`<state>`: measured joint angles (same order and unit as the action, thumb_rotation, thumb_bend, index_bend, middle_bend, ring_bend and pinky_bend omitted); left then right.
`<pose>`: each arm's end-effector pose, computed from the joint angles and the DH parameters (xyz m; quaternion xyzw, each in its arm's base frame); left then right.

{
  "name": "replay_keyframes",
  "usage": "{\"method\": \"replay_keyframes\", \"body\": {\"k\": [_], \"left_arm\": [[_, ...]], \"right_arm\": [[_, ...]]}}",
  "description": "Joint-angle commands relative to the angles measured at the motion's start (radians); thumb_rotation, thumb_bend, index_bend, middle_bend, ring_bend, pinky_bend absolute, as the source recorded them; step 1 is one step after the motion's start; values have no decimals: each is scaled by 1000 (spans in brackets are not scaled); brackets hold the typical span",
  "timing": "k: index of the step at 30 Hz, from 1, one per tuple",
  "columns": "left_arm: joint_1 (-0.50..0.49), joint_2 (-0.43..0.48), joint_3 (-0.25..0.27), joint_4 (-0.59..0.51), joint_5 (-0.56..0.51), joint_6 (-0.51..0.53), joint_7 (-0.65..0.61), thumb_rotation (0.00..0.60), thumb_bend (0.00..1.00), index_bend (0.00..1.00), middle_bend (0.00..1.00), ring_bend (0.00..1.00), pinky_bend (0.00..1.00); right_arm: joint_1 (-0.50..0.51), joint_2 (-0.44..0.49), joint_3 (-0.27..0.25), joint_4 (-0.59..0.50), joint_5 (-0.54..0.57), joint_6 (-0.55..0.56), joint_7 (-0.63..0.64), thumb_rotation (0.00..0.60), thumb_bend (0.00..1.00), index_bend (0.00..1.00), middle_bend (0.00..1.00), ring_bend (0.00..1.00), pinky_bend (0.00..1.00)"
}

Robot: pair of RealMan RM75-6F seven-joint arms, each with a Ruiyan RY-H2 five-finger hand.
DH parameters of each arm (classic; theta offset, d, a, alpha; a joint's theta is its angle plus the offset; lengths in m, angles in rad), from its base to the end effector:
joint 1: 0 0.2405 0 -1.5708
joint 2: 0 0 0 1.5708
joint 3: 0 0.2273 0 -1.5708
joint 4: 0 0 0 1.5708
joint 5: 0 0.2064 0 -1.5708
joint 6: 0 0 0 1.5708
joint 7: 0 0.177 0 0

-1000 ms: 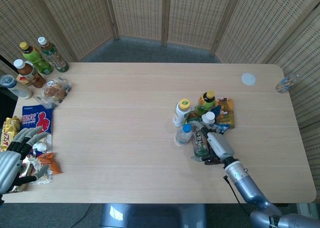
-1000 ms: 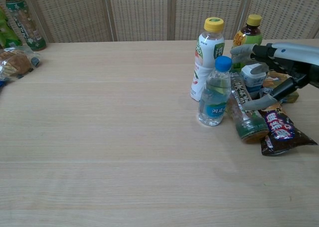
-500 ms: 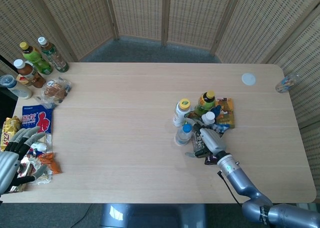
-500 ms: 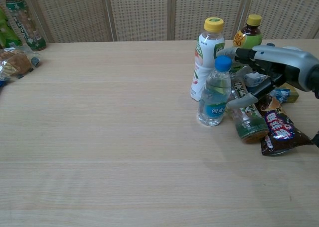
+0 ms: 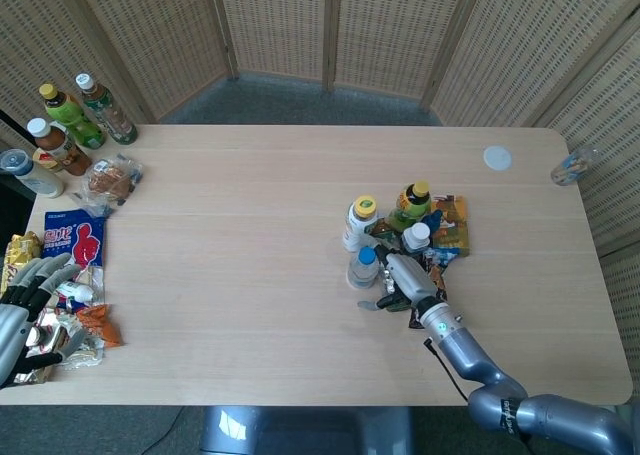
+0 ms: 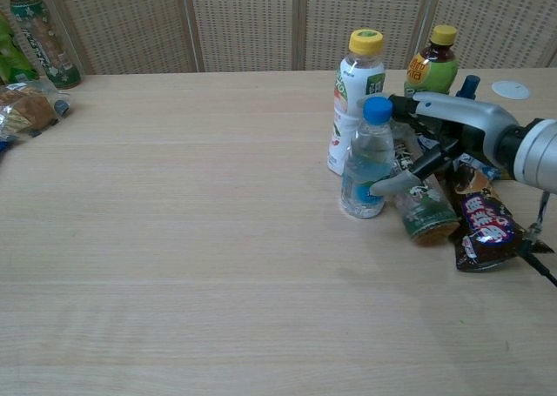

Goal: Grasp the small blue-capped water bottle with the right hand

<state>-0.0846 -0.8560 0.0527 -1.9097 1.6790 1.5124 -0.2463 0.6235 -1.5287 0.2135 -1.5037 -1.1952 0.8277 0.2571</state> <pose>-0.2246 0.1846 0.1741 -0.5959 -0.4599 -0.4662 0.4648 -0.1416 -0.3319 -0.0360 0.6085 -0.6094 0.4322 0.2676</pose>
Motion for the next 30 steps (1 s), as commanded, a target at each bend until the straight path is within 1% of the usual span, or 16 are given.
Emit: {"method": "replay_keyframes", "body": {"k": [1,10,15,19,23,30], "left_arm": [[2,1,0,0,0,2,1,600,351,134,55,0,0],[0,3,-1,-9,1,-3,11,600,352,133,55,0,0],[-4,-1,-3,-13,0,-10,16,600,350,133,54,0,0],[-7,-2,-5,-16,2,-15,21,600,351,133,54,0,0],[-6,-1,-4,-18,2,-13,26,600,351,133,54,0,0],[-9,-1,-5,-23,5,-17,31,600,351,133,54,0,0]], "right_arm": [[6,-11,-3,16,2,-8,4,600,48,0,127,0,114],[-13,-6,-17,7,-10,30,0,600,48,0,228,4,199],[-32,0,-22,-9,-15,65,-5,600,47,0,295,94,293],[-38,1,-24,-20,-15,77,-13,600,47,0,299,102,305],[-47,15,-30,-40,-13,89,-30,600,47,0,301,118,354],[-75,42,-48,-86,-19,121,-48,600,47,0,301,119,353]]}}
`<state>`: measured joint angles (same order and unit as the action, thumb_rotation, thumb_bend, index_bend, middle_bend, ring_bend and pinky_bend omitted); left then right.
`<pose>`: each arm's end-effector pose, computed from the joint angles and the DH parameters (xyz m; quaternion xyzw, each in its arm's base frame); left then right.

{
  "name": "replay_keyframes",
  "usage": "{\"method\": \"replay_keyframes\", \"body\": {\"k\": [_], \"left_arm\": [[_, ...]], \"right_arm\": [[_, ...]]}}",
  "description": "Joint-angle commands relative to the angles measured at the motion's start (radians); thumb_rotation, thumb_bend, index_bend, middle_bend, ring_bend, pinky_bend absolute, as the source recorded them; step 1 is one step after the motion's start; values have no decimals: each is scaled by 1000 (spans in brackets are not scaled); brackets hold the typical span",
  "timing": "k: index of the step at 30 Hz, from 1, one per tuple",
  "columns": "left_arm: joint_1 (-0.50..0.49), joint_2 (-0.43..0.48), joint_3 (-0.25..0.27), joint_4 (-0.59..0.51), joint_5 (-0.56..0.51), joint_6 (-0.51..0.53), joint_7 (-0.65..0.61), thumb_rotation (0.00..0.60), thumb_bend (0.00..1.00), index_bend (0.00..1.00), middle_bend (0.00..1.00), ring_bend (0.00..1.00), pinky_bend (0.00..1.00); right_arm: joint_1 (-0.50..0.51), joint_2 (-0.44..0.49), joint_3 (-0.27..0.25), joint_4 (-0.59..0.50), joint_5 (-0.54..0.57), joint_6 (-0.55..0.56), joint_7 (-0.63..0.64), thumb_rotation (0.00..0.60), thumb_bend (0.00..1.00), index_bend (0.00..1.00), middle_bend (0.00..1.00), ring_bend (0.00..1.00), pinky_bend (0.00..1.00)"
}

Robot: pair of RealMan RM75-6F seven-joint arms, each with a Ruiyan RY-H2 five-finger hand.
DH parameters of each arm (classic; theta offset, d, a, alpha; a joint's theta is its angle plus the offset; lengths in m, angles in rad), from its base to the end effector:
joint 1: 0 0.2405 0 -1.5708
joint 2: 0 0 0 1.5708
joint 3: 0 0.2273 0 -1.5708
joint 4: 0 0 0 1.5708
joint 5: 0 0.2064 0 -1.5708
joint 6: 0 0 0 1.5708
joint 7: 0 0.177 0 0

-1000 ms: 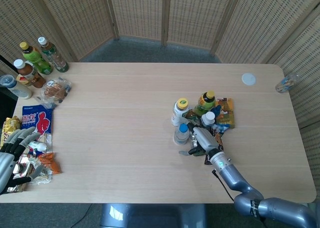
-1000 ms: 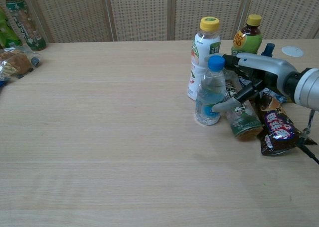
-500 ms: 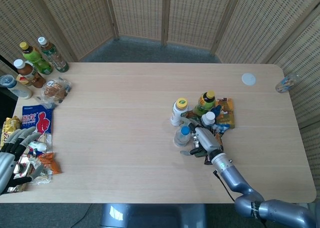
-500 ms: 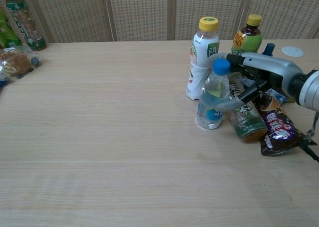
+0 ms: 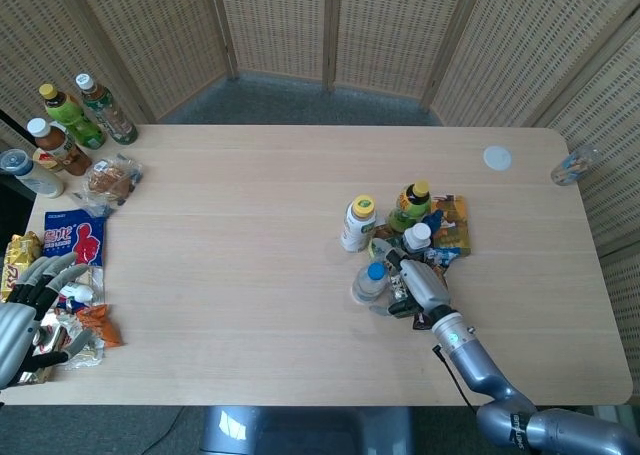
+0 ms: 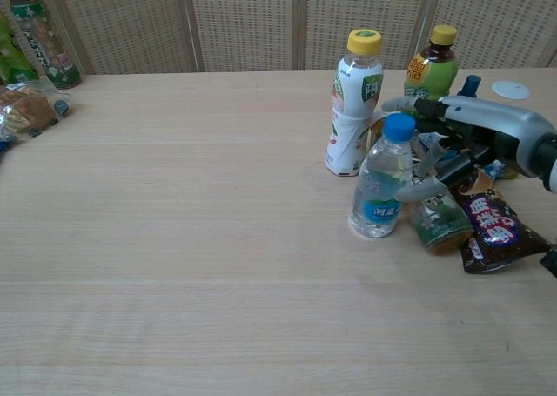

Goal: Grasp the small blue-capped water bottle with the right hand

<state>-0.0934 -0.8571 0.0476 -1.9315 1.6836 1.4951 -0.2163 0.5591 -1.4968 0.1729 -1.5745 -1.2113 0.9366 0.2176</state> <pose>-0.2180 0.1869 0.1701 -0.6038 -0.4563 -0.4641 0.4604 -0.1532 -0.3142 -0.0222 0.5960 -0.6010 0.4460 0.2909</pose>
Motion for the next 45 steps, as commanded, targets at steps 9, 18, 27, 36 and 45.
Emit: {"method": "replay_keyframes", "body": {"k": [9,18,27,36,45], "left_arm": [[1,-5,2,-1,7,1,3,600,351,133,54,0,0],[12,0,7,9,4,15,-8,600,352,133,54,0,0],[-9,-17,0,11,11,-11,-6,600,352,133,54,0,0],[-8,-19,0,21,7,-7,-14,600,351,133,54,0,0],[14,-4,9,26,0,18,-24,600,352,133,54,0,0]], "right_arm": [[-11,33,-2,-55,-10,20,-30,600,47,0,301,119,354],[-2,-5,-10,-37,-4,5,-30,600,48,0,306,131,393],[-65,29,-55,-105,-15,75,-63,600,50,0,309,134,397],[-66,-8,-54,-79,-17,66,-57,600,50,0,310,134,398],[-39,-83,-38,23,-28,26,-9,600,59,50,355,184,424]]}}
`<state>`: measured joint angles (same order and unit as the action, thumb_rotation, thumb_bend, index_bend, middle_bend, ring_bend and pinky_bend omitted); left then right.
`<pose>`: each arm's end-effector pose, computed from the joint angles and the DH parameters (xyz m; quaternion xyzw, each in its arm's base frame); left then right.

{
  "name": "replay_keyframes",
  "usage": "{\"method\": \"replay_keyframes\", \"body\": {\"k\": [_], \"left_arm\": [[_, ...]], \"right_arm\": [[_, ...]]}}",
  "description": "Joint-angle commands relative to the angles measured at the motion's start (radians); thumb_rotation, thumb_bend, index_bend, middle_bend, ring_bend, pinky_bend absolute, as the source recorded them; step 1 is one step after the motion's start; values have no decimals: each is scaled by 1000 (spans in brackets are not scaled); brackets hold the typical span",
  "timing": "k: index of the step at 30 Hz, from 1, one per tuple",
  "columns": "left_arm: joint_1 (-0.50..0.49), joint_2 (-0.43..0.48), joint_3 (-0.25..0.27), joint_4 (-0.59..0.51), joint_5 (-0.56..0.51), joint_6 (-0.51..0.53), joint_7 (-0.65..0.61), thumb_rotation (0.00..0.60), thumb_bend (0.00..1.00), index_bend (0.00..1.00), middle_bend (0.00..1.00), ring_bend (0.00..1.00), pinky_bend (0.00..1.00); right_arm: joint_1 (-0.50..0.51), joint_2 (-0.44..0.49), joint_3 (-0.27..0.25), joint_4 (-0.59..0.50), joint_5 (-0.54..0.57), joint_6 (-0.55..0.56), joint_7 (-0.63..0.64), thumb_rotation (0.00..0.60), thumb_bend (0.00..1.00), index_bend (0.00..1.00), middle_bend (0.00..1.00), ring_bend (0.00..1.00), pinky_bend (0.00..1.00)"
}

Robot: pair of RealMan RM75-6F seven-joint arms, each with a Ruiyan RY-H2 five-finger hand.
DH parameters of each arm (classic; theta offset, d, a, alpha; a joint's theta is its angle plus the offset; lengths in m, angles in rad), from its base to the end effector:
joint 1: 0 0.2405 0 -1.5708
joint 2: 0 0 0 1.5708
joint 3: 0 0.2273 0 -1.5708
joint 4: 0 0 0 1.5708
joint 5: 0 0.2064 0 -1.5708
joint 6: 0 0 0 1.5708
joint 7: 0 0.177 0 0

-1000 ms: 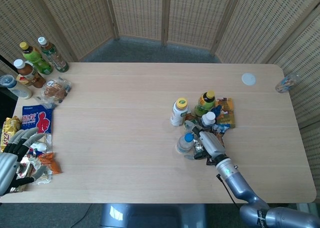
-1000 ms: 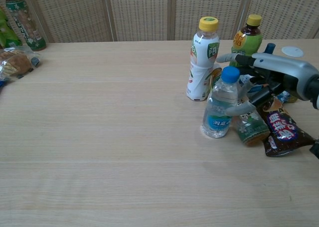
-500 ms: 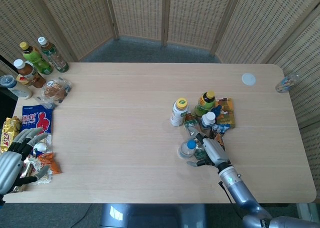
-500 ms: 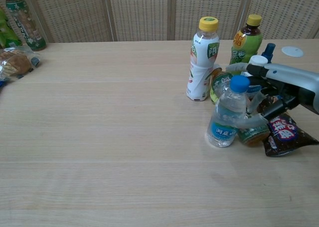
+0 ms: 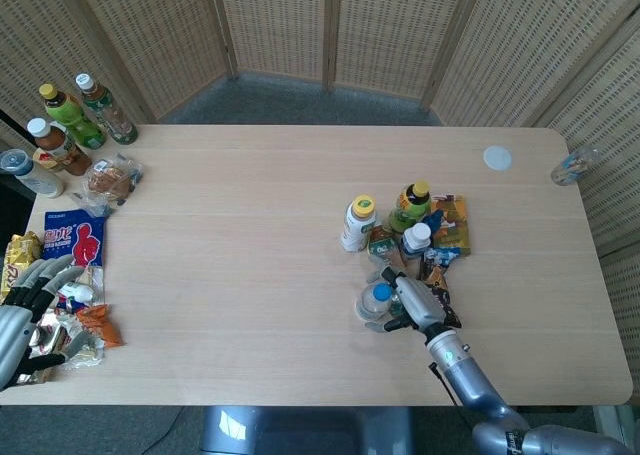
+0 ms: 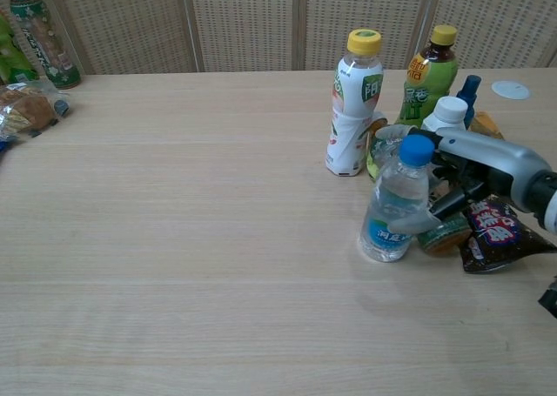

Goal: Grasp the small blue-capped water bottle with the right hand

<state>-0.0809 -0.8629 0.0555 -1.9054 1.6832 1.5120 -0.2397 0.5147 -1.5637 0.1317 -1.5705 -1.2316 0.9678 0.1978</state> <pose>-0.2254 0.1831 0.1720 -0.5975 -0.4600 -0.4640 0.4648 -0.1550 -0.2905 -0.0436 0.5910 -0.6163 0.4390 0.2797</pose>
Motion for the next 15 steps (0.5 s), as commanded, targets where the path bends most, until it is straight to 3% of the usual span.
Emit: {"method": "replay_keyframes", "body": {"k": [1,4,6,9,15], "left_arm": [[2,2,1,-1,1,3,0,600,352,133,54,0,0],[4,3,2,-3,3,5,1,600,352,133,54,0,0],[5,4,2,-4,2,5,2,600,351,132,54,0,0],[5,4,1,-5,1,7,3,600,352,132,54,0,0],[4,3,0,-6,1,2,5,600,350,131,54,0,0]], "right_arm": [[5,-22,4,26,-12,-1,15,600,60,81,388,220,454],[-1,-41,10,49,-32,25,34,600,67,269,561,423,644],[-7,-52,12,66,-46,43,46,600,87,455,693,586,778],[-12,-60,14,86,-57,57,61,600,119,624,803,718,884],[-21,-57,16,97,-77,74,92,600,138,746,938,857,983]]}}
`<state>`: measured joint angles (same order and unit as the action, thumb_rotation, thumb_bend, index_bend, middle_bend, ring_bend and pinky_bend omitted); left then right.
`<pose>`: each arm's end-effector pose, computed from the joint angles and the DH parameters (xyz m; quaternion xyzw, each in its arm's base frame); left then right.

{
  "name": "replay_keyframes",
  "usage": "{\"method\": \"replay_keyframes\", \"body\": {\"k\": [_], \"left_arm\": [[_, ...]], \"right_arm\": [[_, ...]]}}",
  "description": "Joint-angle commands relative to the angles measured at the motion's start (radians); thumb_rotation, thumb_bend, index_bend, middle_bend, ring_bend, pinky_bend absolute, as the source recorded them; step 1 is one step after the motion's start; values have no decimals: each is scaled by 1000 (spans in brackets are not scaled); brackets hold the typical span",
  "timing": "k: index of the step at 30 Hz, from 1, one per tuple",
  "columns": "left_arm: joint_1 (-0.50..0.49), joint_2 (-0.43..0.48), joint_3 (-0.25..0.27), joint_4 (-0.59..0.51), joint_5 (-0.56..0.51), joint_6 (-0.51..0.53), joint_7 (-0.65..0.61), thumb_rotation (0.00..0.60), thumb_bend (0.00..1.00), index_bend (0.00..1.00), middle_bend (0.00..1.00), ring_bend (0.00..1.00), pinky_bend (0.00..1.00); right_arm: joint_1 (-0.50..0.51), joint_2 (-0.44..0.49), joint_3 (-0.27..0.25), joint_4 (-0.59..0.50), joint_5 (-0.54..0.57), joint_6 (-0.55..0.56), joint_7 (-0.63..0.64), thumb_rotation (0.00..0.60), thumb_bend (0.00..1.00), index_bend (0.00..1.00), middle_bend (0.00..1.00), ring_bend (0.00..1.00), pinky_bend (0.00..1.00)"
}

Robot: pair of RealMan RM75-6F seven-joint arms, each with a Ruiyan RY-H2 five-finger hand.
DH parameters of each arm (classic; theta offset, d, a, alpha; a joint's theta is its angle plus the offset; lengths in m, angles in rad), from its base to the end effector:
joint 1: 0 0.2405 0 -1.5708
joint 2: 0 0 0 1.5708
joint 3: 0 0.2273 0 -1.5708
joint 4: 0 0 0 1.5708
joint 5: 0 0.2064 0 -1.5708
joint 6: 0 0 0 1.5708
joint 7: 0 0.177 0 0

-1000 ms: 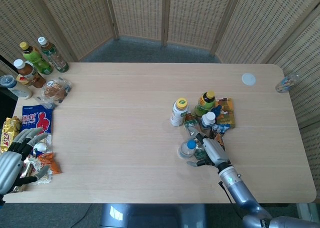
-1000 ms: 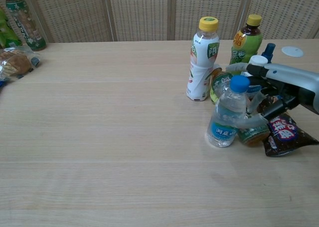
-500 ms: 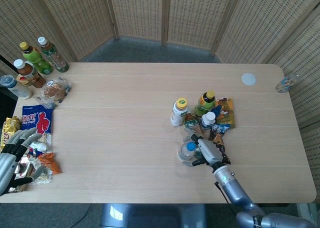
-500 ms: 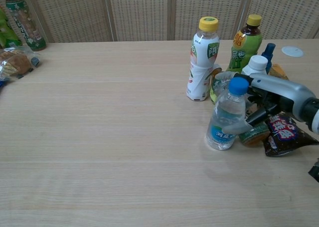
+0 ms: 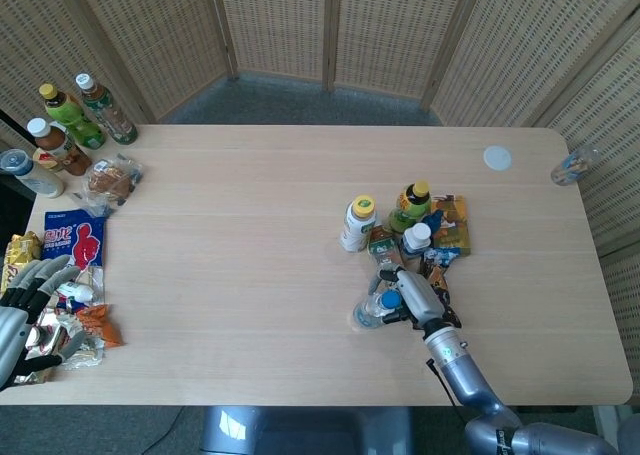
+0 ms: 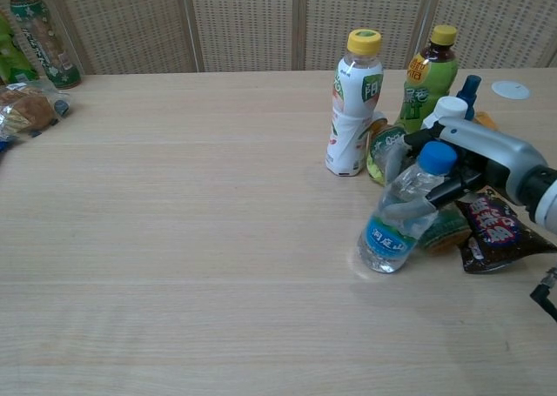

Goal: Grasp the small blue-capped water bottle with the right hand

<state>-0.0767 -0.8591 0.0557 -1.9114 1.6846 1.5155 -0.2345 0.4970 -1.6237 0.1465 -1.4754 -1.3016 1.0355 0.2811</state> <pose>-0.2247 0.1821 0.1730 -0.5970 -0.4591 -0.4638 0.4666 -0.1578 -0.2992 -0.0417 0.5672 -0.6044 0.4807 0.2864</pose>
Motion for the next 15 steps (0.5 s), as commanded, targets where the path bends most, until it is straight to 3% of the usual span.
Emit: {"method": "replay_keyframes", "body": {"k": [1,6,15], "left_arm": [[-1,-1,-1,0,-1,-2,1,600,351,131,54,0,0],[-6,-3,-3,-2,-2,-9,4,600,350,131,53,0,0],[-9,-5,-4,-7,-3,-16,14,600,352,131,54,0,0]], "right_arm": [[-5,5,1,2,-11,10,14,600,139,756,950,868,990],[-17,30,0,-13,-27,27,28,600,146,818,1000,933,1000],[-21,142,25,-103,-51,57,0,600,146,830,1000,945,1000]]}}
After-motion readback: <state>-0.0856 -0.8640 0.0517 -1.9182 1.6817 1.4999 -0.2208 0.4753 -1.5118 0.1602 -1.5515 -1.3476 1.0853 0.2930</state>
